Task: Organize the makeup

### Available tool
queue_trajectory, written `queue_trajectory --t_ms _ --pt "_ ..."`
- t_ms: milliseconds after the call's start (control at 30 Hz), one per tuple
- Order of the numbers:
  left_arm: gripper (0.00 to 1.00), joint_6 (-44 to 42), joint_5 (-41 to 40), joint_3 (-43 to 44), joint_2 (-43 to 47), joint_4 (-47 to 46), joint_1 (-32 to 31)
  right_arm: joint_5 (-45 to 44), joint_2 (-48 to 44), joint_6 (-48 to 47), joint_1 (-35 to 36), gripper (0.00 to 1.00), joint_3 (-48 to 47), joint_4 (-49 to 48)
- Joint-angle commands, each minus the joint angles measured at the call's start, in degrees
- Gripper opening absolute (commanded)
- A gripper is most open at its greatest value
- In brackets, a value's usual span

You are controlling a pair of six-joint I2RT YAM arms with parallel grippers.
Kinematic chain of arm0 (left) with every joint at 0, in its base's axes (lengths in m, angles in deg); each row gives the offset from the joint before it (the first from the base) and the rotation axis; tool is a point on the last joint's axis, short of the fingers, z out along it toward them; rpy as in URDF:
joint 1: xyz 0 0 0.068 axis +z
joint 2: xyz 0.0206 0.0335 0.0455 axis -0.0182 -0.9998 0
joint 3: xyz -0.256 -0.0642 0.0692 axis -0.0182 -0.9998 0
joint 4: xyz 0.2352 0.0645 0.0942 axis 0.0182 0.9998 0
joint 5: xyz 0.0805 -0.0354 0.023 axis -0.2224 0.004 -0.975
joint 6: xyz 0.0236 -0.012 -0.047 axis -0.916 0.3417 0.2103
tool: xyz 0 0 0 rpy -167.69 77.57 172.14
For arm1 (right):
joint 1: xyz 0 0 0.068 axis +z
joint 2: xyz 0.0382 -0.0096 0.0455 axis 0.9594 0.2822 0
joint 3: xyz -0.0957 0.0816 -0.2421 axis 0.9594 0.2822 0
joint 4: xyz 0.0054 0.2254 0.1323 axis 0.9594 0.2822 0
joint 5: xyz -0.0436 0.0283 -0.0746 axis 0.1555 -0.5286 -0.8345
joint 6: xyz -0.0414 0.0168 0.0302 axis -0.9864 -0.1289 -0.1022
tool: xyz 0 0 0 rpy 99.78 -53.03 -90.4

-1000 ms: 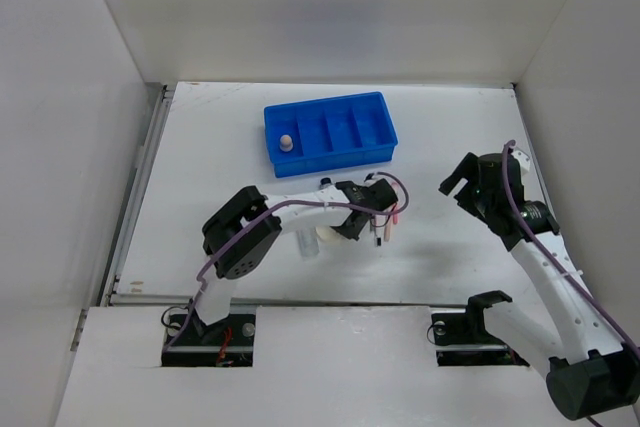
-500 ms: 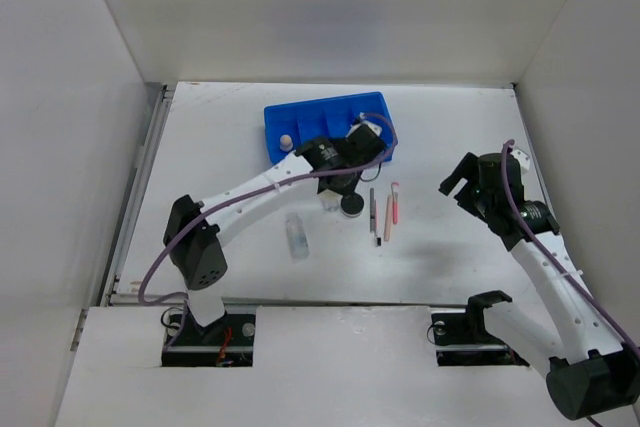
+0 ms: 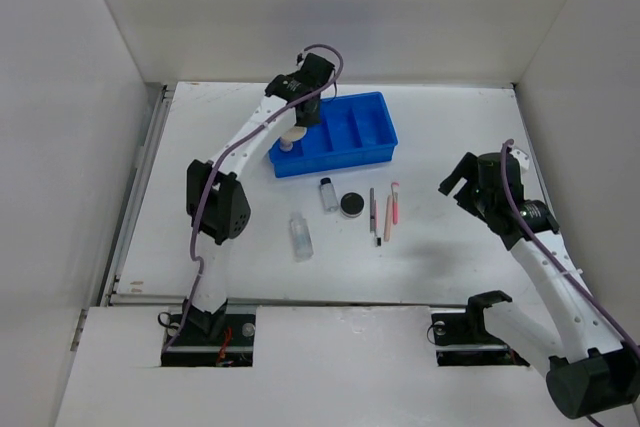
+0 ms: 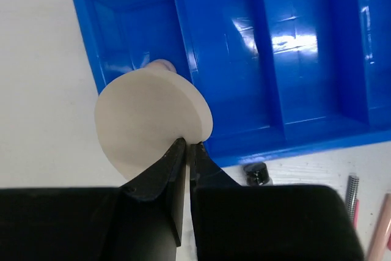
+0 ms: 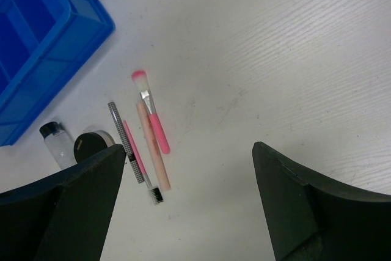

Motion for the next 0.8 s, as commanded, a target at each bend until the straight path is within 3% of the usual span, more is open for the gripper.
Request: queue_trajectory --t_ms 0,200,533,767 --pt "0.00 -0.3 6.4 2.2 -0.8 -2.0 2.7 0.7 0.8 -0.6 -0.3 0.91 -2.5 -1.8" --pt "0.00 0.8 16.7 2.9 -3.5 -4.2 7.7 1.2 0.8 -0.6 -0.3 0.91 -2.5 -1.8" --pt "0.00 1.5 25.3 6.8 -8.3 -4.6 12.4 1.7 1.9 -0.6 -0.3 0.91 -2.5 -2.3" --pt "0.00 0.9 24.8 10.8 -12.0 -4.1 13.5 1.7 1.4 -0.6 -0.3 0.91 -2.5 -1.8"
